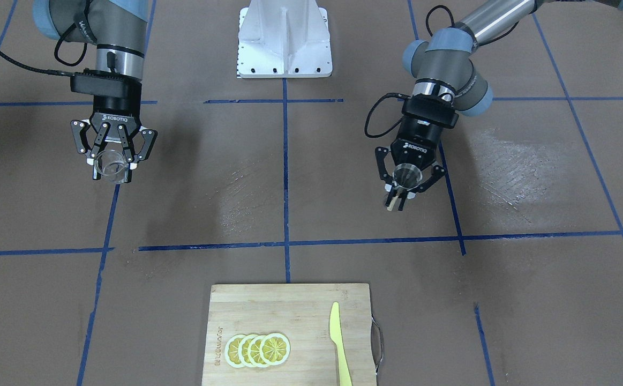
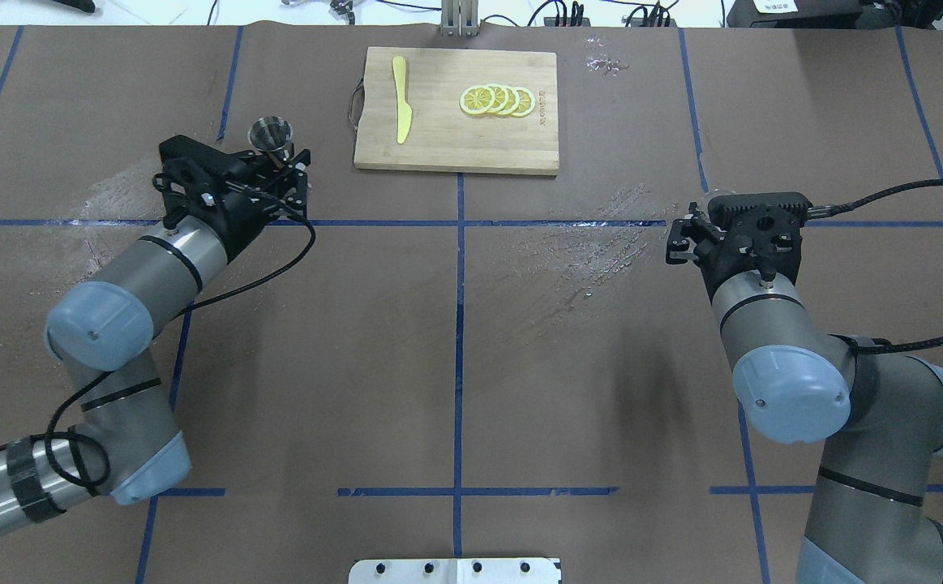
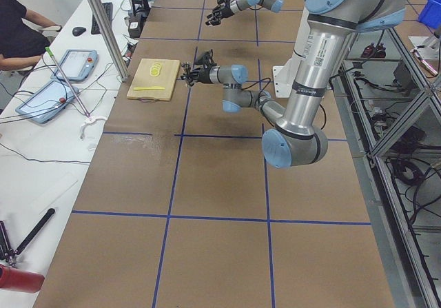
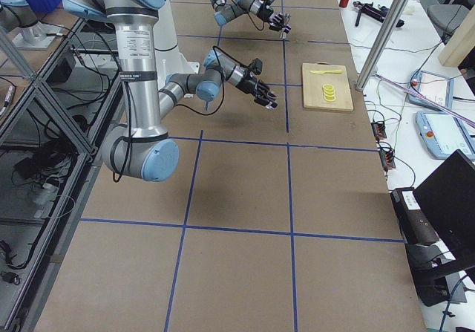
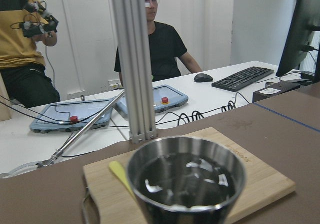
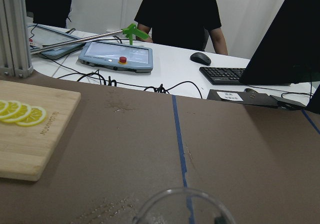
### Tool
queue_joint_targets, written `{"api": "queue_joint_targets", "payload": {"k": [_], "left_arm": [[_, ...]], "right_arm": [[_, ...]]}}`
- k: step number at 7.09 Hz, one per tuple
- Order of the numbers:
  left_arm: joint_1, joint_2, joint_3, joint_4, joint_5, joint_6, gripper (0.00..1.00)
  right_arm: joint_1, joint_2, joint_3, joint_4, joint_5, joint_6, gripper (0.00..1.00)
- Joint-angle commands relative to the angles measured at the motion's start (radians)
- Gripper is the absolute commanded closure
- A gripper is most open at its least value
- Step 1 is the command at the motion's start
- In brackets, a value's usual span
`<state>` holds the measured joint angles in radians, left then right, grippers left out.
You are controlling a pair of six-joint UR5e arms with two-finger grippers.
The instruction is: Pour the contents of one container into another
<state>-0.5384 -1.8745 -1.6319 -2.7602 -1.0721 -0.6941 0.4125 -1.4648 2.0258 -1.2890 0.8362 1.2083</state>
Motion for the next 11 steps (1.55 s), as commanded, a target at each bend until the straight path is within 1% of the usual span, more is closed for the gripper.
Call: {"api": "queue_joint_targets", "payload": {"k": [1, 2, 3, 4, 5, 6, 7, 8, 9, 10, 11], "left_arm": [[-0.006, 0.165, -0.069, 0.004, 0.003, -0.153, 1.00], [-0.006, 0.275, -0.101, 0.029, 0.004, -0.236, 1.00], [-0.005, 0.349, -0.144, 0.055, 0.061, -0.322, 1.00], [0.027, 0.357, -0.143, 0.107, 0.117, -0.408, 1.00], [0.087, 0.357, -0.144, 0.164, 0.189, -0.488, 1.00], [0.130, 0.359, -0.141, 0.189, 0.237, -0.537, 1.00], [0.168, 0.359, -0.138, 0.230, 0.295, -0.594, 1.00], [0.198, 0.359, -0.137, 0.281, 0.337, -0.648, 1.00], [0.228, 0.359, -0.137, 0.356, 0.386, -0.719, 1.00], [0.242, 0.359, -0.129, 0.372, 0.446, -0.734, 1.00], [0.251, 0.359, -0.093, 0.378, 0.472, -0.737, 1.00]], "right_arm": [[0.011, -0.028, -0.010, 0.010, 0.020, 0.084, 1.00], [0.014, -0.031, -0.009, 0.011, 0.021, 0.086, 1.00], [0.014, -0.043, -0.009, 0.011, 0.023, 0.086, 1.00], [0.014, -0.058, -0.010, 0.029, 0.027, 0.083, 1.00], [0.014, -0.130, -0.044, 0.216, 0.044, 0.073, 1.00], [0.012, -0.179, -0.099, 0.426, 0.059, 0.025, 1.00], [0.012, -0.215, -0.148, 0.524, 0.063, 0.014, 1.00], [0.012, -0.221, -0.160, 0.552, 0.058, 0.016, 1.00], [0.012, -0.226, -0.159, 0.554, 0.052, 0.023, 1.00], [0.011, -0.226, -0.157, 0.554, 0.041, 0.033, 1.00], [0.011, -0.226, -0.159, 0.554, 0.038, 0.034, 1.00]]}}
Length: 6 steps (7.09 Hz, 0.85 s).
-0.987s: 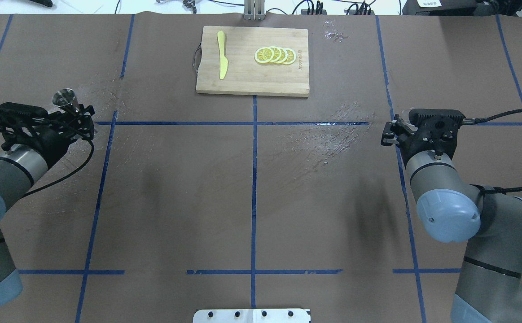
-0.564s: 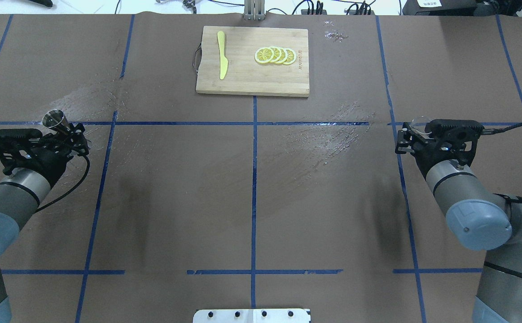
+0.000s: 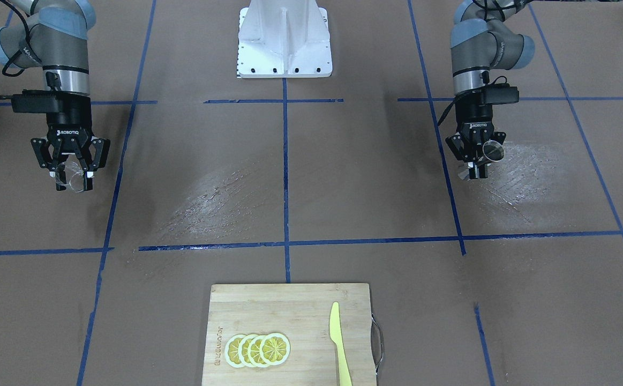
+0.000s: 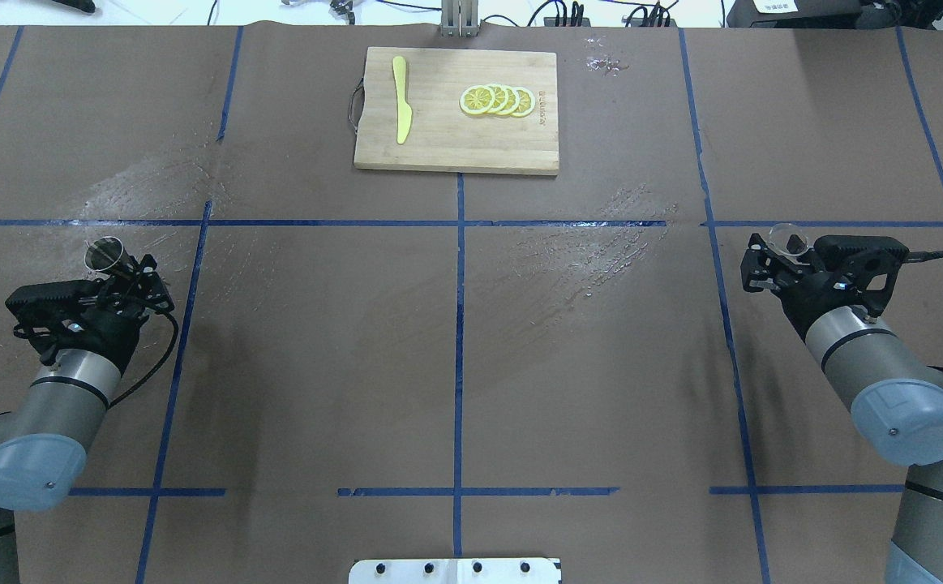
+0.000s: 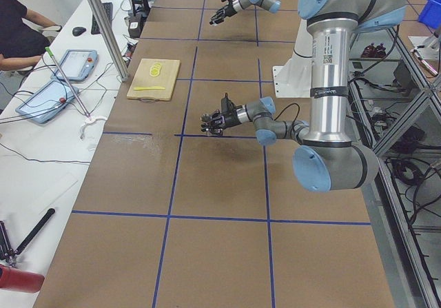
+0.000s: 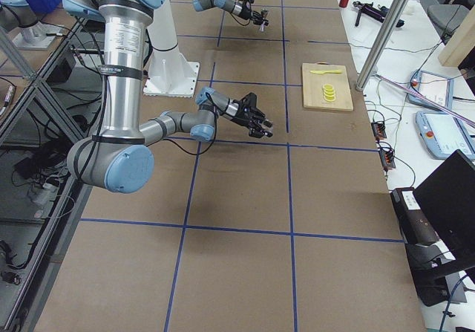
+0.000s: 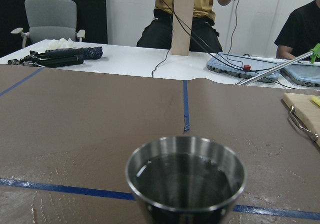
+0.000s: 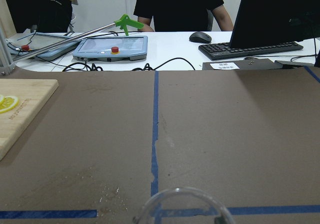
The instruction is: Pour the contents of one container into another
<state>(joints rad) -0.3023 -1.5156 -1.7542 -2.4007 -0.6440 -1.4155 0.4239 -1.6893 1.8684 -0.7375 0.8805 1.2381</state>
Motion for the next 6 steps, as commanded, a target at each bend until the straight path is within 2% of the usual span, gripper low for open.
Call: {"api": "queue_joint_targets", "payload": {"k": [1, 6], "left_arm": [[0.020, 0.000, 0.051, 0.018, 0.053, -0.017, 1.00], [0.031, -0.015, 0.064, 0.018, 0.052, -0.017, 1.00]], "right_arm": [[-0.002, 0.000, -0.003, 0.003, -0.011, 0.004, 1.00], [-0.028, 0.000, -0.028, 0.003, -0.067, 0.023, 1.00]]}}
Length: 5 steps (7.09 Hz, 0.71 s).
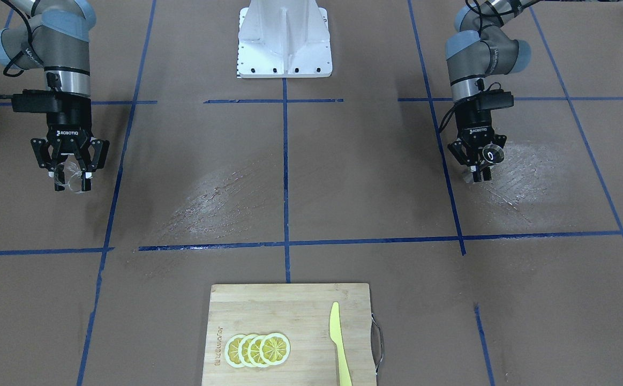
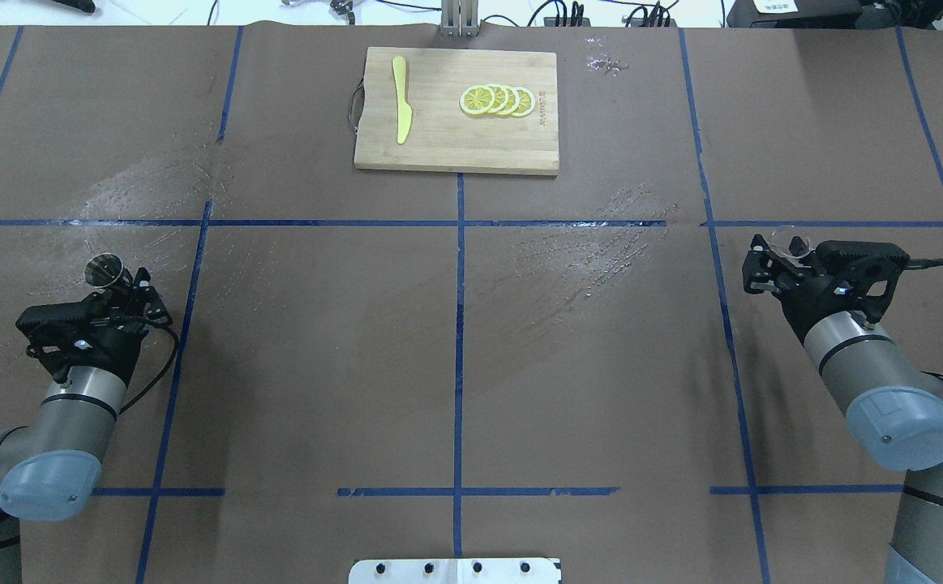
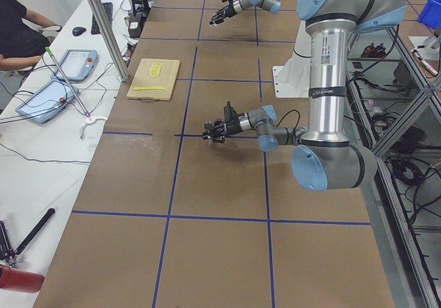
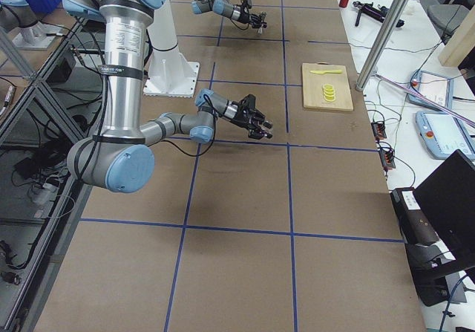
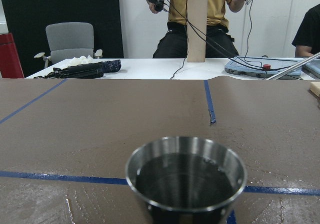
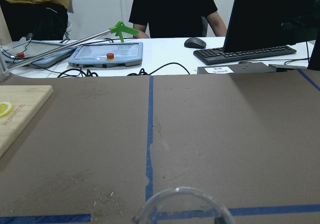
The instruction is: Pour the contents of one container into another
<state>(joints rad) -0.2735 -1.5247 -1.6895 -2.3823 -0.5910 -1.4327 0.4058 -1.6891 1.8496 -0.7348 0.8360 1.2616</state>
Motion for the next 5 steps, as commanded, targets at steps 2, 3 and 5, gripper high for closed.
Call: {"api": "queue_joint_targets", "payload": {"k": [2, 3, 5], "left_arm": [[0.004, -0.008, 0.001, 0.002, -0.001, 0.000, 0.80], [0.010, -0.008, 0.002, 0.002, -0.001, 0.000, 0.74], [0.014, -0.008, 0.002, 0.002, -0.001, 0.000, 0.67]], "right_arm": [[-0.030, 0.002, -0.016, 0.000, -0.055, -0.001, 1.00], [-0.036, 0.003, -0.027, 0.000, -0.063, -0.001, 1.00], [-0.038, 0.005, -0.036, 0.000, -0.069, -0.001, 1.00]]}}
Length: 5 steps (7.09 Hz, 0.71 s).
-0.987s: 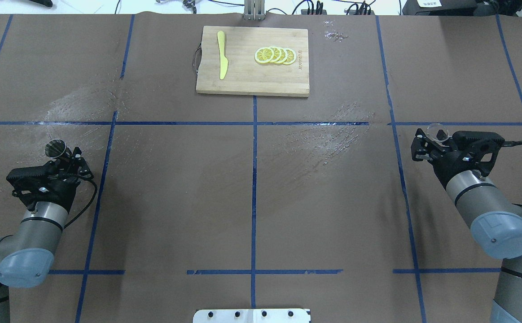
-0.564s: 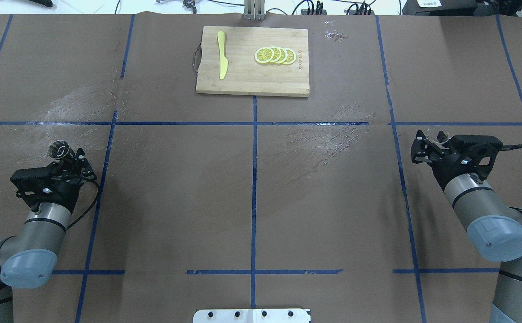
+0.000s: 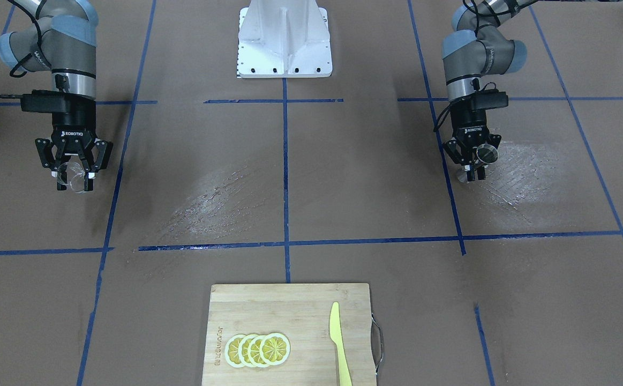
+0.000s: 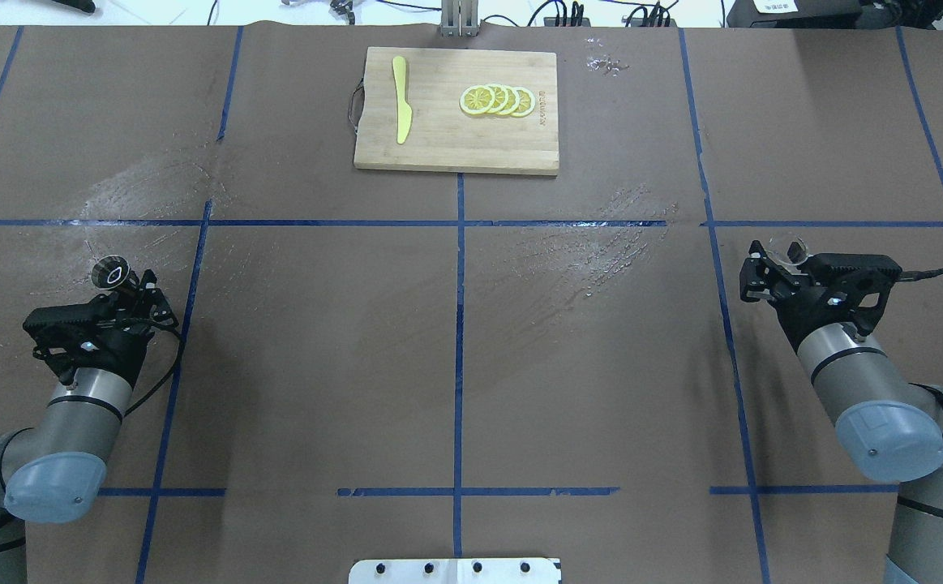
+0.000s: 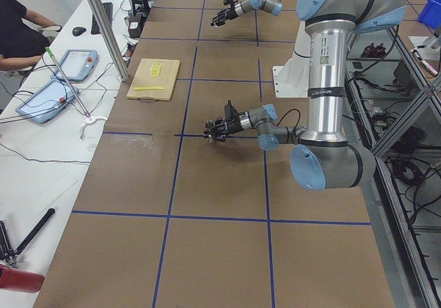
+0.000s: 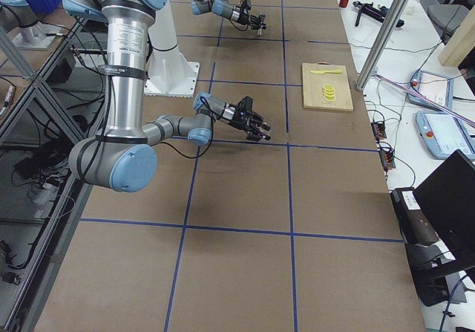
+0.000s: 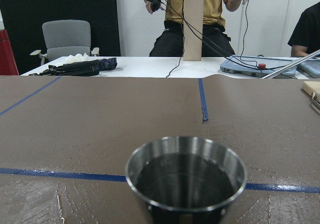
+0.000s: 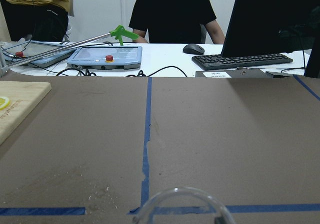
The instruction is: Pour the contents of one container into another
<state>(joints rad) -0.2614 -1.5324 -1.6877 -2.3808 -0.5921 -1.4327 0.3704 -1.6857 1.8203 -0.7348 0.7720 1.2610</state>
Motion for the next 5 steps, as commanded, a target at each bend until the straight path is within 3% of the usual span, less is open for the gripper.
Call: {"api": "queue_joint_targets", "payload": {"k": [1, 4, 5], "left_arm": [[0.004, 0.000, 0.000, 0.000, 0.000, 0.000, 0.65], [0.004, -0.002, -0.003, 0.000, -0.002, 0.000, 0.63], [0.004, -0.002, -0.003, 0.000, -0.003, 0.002, 0.55]], "right_arm": [[-0.004, 0.001, -0.007, 0.000, -0.006, 0.001, 1.00], [-0.010, 0.001, -0.007, 0.000, -0.017, 0.001, 1.00], [-0.011, 0.001, -0.007, 0.000, -0.017, 0.001, 1.00]]}}
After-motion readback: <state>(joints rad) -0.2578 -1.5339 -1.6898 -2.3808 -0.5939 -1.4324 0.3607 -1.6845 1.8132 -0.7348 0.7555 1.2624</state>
